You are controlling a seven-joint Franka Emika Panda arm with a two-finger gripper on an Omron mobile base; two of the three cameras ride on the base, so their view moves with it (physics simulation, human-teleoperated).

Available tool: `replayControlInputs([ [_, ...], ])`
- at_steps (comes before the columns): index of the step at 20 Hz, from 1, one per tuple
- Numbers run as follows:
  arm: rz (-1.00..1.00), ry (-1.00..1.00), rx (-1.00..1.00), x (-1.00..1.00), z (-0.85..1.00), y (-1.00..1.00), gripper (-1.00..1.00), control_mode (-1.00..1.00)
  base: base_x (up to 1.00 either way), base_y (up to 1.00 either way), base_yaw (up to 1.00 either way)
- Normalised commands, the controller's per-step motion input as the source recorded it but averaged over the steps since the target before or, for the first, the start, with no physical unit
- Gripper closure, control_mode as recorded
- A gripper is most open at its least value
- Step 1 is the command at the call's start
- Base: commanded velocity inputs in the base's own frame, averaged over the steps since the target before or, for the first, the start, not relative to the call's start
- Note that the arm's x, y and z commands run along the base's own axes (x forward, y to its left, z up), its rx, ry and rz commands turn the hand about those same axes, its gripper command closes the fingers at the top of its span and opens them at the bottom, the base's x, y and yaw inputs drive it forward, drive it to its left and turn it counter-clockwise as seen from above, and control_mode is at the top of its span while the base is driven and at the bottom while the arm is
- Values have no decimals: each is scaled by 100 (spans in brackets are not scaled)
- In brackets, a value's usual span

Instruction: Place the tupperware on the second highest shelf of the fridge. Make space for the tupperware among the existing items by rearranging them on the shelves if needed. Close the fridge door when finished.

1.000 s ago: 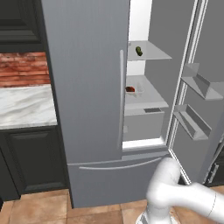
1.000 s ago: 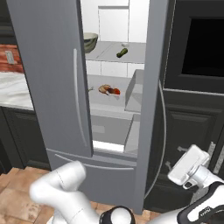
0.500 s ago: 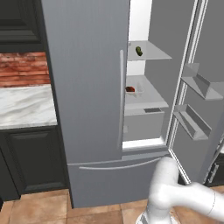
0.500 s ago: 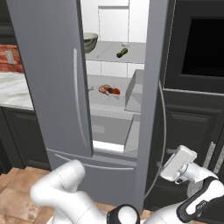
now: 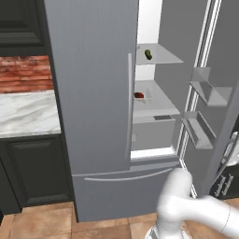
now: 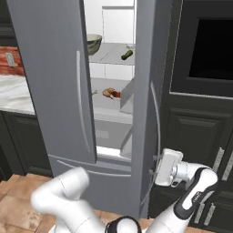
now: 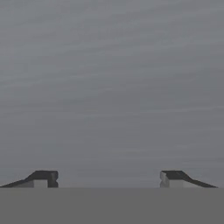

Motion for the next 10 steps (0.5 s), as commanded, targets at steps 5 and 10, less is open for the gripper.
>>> replayControlInputs([
  [5, -25, 5, -18, -1, -3, 100, -100, -100, 0, 0, 0],
  [10, -57, 12, -17, 0, -3, 99, -100, -100, 0, 0, 0],
])
